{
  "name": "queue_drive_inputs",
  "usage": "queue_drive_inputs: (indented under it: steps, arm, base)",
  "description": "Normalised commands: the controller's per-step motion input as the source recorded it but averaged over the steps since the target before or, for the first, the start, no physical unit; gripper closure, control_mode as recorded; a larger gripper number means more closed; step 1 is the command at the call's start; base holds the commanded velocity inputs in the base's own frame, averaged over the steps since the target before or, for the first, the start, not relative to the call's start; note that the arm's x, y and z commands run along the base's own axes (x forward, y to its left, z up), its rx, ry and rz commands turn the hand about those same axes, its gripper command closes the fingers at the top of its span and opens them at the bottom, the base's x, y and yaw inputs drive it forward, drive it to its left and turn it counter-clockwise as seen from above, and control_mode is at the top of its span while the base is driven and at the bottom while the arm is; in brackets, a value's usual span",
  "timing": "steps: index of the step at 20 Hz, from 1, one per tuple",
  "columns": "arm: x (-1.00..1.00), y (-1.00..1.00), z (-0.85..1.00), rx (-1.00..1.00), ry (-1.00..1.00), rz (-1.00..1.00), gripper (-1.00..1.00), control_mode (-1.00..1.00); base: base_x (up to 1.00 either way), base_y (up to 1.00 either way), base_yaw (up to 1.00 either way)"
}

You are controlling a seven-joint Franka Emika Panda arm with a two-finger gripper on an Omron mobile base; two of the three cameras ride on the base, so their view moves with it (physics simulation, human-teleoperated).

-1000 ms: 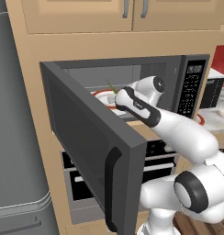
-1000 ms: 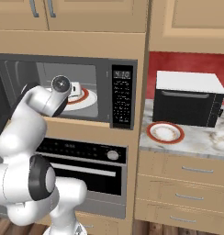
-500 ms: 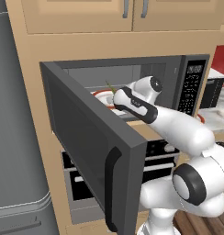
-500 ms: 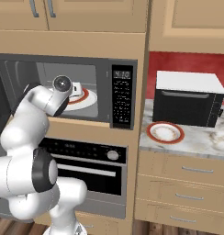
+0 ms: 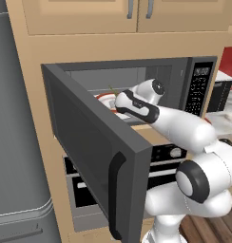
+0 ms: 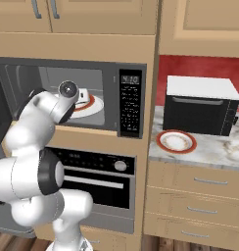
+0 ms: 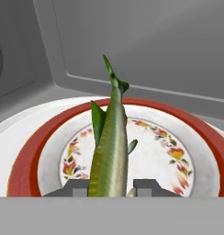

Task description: Pick the fish from the counter and place it in the microwave. Then turn on the microwave.

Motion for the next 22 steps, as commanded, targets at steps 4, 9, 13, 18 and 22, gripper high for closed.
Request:
queue_drive_inputs:
  steps: [4, 9, 13, 18, 22]
  arm:
    - [0.12, 0.01, -0.08, -0.02, 0.0, -0.01, 1.0, -1.0]
    - [0.11, 0.03, -0.06, -0.01, 0.0, 0.0, 1.0, -1.0]
    - [0.05, 0.05, -0.1, -0.01, 0.0, -0.01, 1.0, -1.0]
    - [0.08, 0.05, -0.06, -0.01, 0.0, 0.0, 1.0, -1.0]
    - [0.1, 0.05, -0.05, -0.01, 0.0, 0.0, 1.0, -1.0]
  base:
    - [0.0, 0.0, 0.0]
    - [0.0, 0.0, 0.0]
    - [0.0, 0.0, 0.0]
    - [0.0, 0.0, 0.0]
    - [0.0, 0.0, 0.0]
